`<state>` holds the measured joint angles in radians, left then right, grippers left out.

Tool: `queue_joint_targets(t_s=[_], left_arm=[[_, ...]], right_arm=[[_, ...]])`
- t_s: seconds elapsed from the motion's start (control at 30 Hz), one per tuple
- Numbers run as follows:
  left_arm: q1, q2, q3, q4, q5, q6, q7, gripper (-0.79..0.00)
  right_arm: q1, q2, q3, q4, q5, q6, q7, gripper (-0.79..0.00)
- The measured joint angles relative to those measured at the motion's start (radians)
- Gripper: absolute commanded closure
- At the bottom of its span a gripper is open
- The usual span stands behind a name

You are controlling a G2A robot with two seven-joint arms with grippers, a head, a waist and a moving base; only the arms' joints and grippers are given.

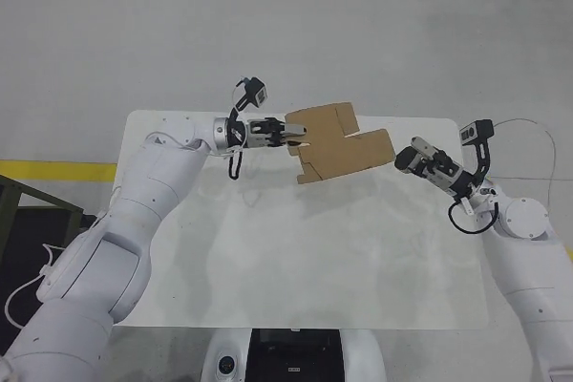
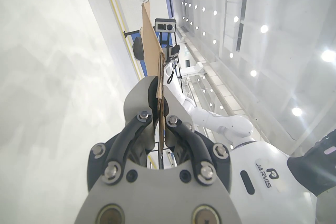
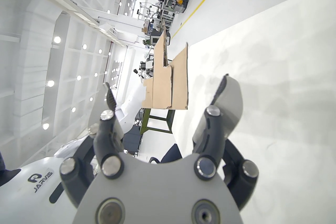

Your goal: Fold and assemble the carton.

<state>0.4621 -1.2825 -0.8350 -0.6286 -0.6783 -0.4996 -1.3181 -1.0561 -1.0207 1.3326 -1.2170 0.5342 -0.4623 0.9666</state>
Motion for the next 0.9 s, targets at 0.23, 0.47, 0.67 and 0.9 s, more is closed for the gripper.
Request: queue_joint_targets(t_s=[0.23,0.47,0.67,0.9], left_arm=[[-0.011,0.025,-0.028,-0.040,0.006,0.119,-0.122,0.000],[0.018,0.052,-0.051,-0.120,0.006,0.186,-0.189,0.000],[0.046,0.059,-0.055,-0.166,-0.009,0.197,-0.200,0.000],[0.060,0.054,-0.044,-0.168,-0.023,0.194,-0.196,0.000]], right_arm=[[0.072,0.006,-0.017,0.113,0.011,-0.013,0.255,-0.785],[0.145,-0.013,-0.105,0.175,0.027,-0.037,0.356,-0.785],[0.167,-0.024,-0.182,0.151,0.063,-0.030,0.361,-0.785],[0.179,-0.029,-0.239,0.146,0.126,0.003,0.394,-0.720]])
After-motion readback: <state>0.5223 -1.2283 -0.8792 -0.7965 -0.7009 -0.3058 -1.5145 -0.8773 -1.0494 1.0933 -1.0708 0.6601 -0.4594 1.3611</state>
